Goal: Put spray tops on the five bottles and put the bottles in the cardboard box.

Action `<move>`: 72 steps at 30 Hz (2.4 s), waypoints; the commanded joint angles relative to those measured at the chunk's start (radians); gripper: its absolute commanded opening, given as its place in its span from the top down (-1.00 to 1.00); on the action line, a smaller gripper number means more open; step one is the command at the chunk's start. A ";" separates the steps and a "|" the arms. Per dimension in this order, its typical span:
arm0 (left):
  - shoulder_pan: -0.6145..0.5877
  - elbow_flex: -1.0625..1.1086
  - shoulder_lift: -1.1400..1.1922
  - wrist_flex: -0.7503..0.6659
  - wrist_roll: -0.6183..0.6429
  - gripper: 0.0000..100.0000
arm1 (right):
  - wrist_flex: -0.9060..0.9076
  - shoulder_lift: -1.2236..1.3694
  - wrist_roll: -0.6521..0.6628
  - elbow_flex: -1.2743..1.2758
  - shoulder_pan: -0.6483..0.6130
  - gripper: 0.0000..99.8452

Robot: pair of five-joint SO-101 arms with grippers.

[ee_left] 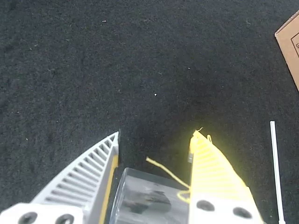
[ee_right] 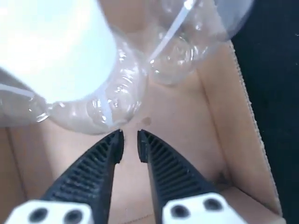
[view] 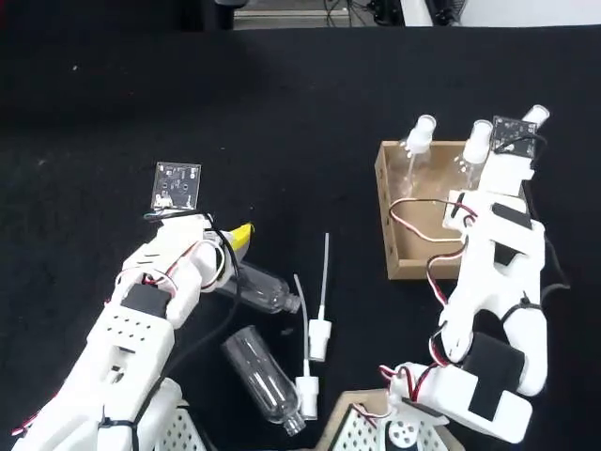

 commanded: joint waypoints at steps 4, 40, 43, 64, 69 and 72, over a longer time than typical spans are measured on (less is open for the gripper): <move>0.007 -0.010 -0.006 -0.012 0.000 0.55 | 0.118 -0.128 0.000 -0.015 0.008 0.98; -0.025 -0.526 0.272 0.847 -0.907 0.54 | 0.996 -0.783 0.330 -0.001 -0.341 0.97; -0.127 -0.558 0.195 0.896 -0.856 0.54 | 0.996 -0.783 0.282 0.001 -0.430 0.97; -1.104 -0.483 -0.071 0.810 -0.520 0.54 | 0.669 -0.776 -0.066 0.266 -1.428 0.62; -1.125 -0.521 -0.071 0.784 -0.417 0.54 | 0.652 -0.776 -0.176 0.280 -1.511 0.39; -1.125 -0.533 -0.071 0.784 -0.408 0.54 | 0.608 -0.774 -0.245 0.292 -1.564 0.38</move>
